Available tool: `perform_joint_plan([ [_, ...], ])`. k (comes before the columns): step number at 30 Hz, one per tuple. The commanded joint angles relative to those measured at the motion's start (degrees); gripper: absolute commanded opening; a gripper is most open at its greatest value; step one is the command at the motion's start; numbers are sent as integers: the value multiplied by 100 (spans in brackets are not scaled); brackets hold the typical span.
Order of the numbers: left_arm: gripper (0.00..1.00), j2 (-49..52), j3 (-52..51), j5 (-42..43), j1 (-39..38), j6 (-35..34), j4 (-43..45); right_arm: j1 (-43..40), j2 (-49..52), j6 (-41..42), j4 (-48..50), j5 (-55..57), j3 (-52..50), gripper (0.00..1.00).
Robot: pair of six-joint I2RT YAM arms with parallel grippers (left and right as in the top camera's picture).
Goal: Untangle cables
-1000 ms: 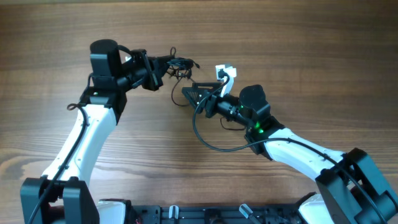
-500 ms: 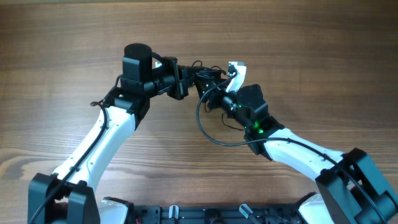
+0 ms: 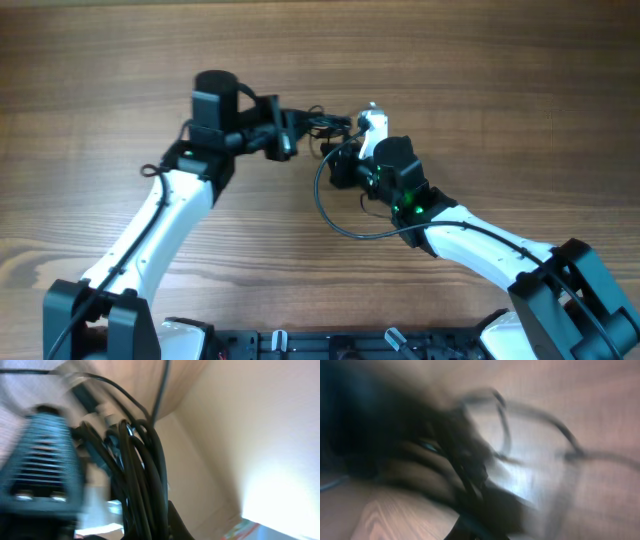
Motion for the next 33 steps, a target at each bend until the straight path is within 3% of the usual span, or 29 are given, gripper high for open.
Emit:
perform_joint_plan([
  [1,4,-72,66,42,669,-901,37,4,0,-87,-656,-942,-7,4],
  [8,4,-72,66,-94,1209,-901,35,0,0,-72,-2124,-1051,-7,4],
  [9,4,-72,66,-127,1209,-901,35,-24,0,-66,-2175,-1056,-7,13],
  [11,4,-72,66,-127,1209,-859,35,-188,-28,-66,-2269,-1056,-4,43],
  [12,4,-72,66,-127,1209,-538,37,-487,-138,-72,-2437,-1056,-4,69],
  [14,4,-72,66,-103,1202,588,37,-1082,-437,-74,-2592,-1200,-4,74],
  [16,4,-72,66,79,1202,2415,42,-1714,-835,-146,-2487,-1867,-4,82],
  [17,4,-72,66,498,1202,4835,42,-2105,-1088,-1342,-1985,-3193,-7,82],
  [18,4,-72,66,721,1202,5523,42,-2162,-1121,-1624,-1862,-3486,-4,82],
  [21,4,-72,63,1993,920,8450,-9,-2199,-1126,-1869,-1613,-3906,-7,82],
  [23,6,-72,63,2415,525,9877,-103,-2199,-1126,-1851,-1565,-3956,-4,84],
  [25,4,-72,63,2406,157,10994,-389,-2205,-1126,-1853,-1362,-4511,-7,90],
  [26,4,-72,63,2291,20,11457,-575,-2247,-1126,-1860,-1115,-5154,-7,99],
  [30,4,-72,63,1351,-22,11558,-1040,-2752,-1126,-1871,-713,-5565,-4,99],
  [33,5,-72,63,1329,-37,11455,-1078,-2850,-1126,-1871,-713,-5274,-7,70],
])
